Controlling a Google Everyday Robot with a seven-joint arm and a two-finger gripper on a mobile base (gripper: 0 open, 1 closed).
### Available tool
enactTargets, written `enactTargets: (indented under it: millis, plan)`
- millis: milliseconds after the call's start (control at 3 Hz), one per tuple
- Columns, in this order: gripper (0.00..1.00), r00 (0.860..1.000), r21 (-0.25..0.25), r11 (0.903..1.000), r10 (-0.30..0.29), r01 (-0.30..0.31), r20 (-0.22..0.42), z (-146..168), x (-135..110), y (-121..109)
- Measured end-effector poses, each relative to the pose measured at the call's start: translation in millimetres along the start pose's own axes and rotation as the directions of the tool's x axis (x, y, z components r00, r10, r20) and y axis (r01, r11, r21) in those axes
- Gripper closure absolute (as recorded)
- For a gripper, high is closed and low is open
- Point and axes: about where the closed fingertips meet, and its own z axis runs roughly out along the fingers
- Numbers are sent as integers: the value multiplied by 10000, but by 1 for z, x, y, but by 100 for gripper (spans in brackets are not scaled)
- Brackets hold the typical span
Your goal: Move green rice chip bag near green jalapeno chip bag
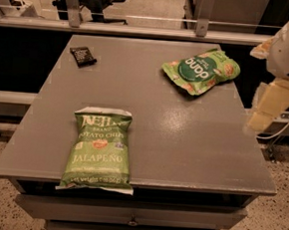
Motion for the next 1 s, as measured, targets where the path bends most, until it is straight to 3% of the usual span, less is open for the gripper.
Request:
enactTargets:
  millis: [333,667,1000]
  plan:
    - [0,9961,746,9972,-33,-33,885,60,-9,-70]
    - [0,9840,1142,9926,204,-411,1767,118,-19,-140]
    - [0,9668,1375,9845,725,-1087,2449,157,-19,-193]
